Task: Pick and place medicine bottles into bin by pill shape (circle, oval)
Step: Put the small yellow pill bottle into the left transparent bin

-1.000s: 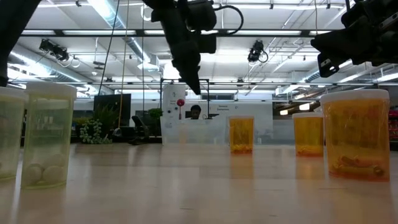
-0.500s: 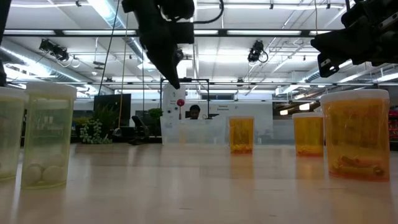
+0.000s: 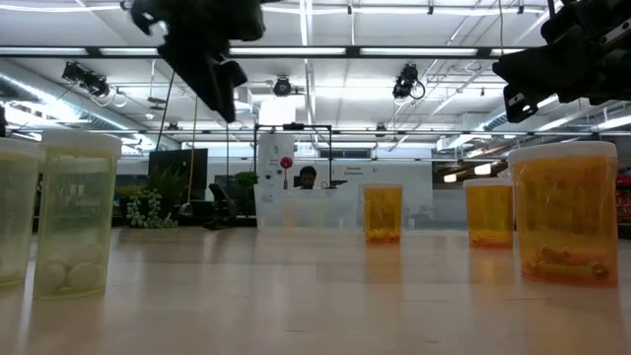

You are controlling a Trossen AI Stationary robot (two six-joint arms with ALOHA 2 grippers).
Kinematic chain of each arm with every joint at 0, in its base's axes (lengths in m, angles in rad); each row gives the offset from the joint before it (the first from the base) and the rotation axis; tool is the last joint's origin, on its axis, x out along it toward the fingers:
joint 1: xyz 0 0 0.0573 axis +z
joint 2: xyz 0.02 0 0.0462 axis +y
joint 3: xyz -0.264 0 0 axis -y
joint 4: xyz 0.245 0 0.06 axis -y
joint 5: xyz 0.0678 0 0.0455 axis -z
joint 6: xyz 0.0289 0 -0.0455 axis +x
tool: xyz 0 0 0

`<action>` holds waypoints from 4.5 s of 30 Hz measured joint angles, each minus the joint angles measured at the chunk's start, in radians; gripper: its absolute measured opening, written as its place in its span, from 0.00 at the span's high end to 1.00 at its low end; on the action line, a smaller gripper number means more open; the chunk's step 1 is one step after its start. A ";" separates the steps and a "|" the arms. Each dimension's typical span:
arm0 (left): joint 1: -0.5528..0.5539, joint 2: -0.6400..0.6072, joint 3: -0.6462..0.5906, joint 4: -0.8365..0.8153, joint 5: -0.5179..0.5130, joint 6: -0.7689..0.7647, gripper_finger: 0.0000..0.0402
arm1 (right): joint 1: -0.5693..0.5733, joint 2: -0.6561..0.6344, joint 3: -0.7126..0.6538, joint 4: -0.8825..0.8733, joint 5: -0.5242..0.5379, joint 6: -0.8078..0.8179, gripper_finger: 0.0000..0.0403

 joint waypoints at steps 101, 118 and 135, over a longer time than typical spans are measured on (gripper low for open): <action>-0.747 0.121 -0.023 0.208 -0.138 -1.182 0.53 | 0.000 0.000 0.000 0.000 0.000 0.000 0.87; -0.743 0.316 0.192 -0.066 -0.145 -1.023 0.50 | 0.000 0.000 0.000 -0.001 0.000 0.000 0.87; -0.730 0.460 0.191 -0.097 -0.209 -0.874 0.44 | 0.000 0.000 0.000 -0.001 0.000 0.000 0.87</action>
